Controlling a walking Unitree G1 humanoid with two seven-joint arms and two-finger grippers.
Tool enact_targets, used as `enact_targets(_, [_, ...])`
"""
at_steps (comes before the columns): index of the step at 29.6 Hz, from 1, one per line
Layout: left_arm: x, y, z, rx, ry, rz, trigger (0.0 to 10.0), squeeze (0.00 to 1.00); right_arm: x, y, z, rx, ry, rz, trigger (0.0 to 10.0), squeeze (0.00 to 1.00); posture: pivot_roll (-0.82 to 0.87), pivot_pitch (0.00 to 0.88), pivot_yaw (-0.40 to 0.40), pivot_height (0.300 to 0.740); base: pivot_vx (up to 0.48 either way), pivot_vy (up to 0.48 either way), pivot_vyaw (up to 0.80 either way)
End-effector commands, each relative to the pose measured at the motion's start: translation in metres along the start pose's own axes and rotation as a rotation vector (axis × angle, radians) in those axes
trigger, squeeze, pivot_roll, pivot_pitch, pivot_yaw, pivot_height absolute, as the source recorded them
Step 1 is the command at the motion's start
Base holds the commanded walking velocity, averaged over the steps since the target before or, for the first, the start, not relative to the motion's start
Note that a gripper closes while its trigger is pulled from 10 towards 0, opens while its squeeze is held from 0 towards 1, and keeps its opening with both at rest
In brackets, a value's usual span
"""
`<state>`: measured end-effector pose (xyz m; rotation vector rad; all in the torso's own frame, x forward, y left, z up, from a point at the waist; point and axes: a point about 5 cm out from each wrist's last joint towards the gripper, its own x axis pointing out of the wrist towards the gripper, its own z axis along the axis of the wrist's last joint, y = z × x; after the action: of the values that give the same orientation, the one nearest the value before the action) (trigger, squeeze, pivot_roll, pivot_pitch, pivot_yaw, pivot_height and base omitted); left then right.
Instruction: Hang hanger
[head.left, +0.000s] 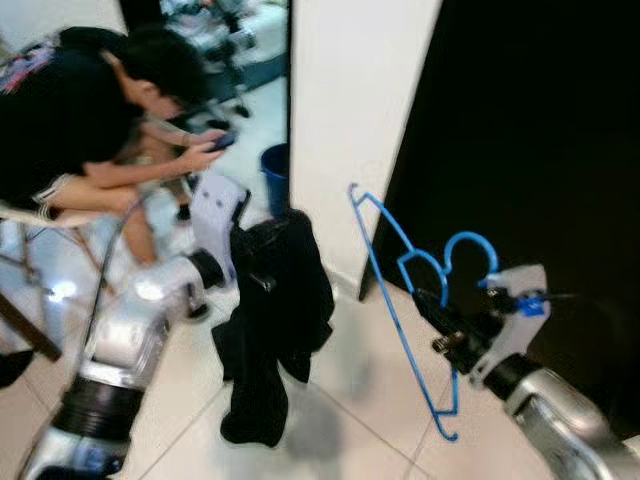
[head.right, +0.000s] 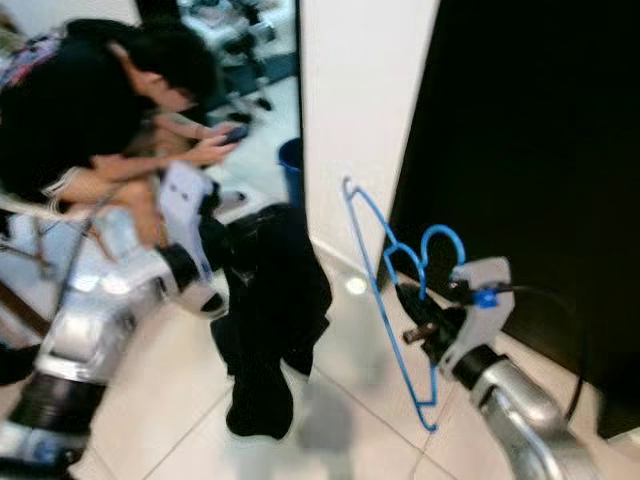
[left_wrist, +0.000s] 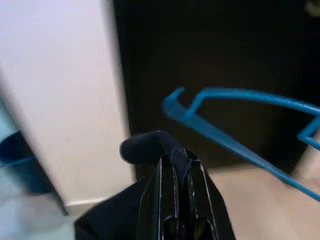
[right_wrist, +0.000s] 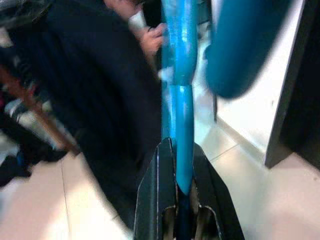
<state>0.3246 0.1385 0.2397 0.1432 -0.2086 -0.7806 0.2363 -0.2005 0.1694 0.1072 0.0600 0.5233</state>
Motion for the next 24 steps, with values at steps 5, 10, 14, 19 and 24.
enact_targets(5, [0.007,0.033,0.039,0.134,-0.056,-0.05,10.0,0.0,-0.04,-0.019,0.029,-0.118,0.075,0.174,10.0,0.0,0.0,0.128,0.017,0.74,0.0,0.0,0.0])
enact_targets(10, [0.009,0.037,0.043,0.148,-0.065,-0.048,10.0,0.0,-0.048,-0.017,0.032,-0.15,0.122,0.238,10.0,0.0,0.0,0.129,0.016,0.74,0.0,0.0,0.0])
enact_targets(14, [0.011,0.036,0.046,0.148,-0.076,-0.062,10.0,0.0,-0.051,-0.013,0.038,-0.158,0.143,0.292,10.0,0.0,0.0,0.134,0.013,0.74,0.0,0.0,0.0])
enact_targets(19, [0.013,0.031,0.047,0.137,-0.09,-0.087,10.0,0.0,-0.046,-0.005,0.04,-0.168,0.162,0.348,10.0,0.0,0.0,0.136,0.011,0.74,0.0,0.0,0.0])
enact_targets(24, [0.016,0.028,0.047,0.131,-0.1,-0.098,10.0,0.0,-0.046,0.006,0.043,-0.168,0.177,0.435,10.0,0.0,0.0,0.136,0.013,0.74,0.0,0.0,0.0])
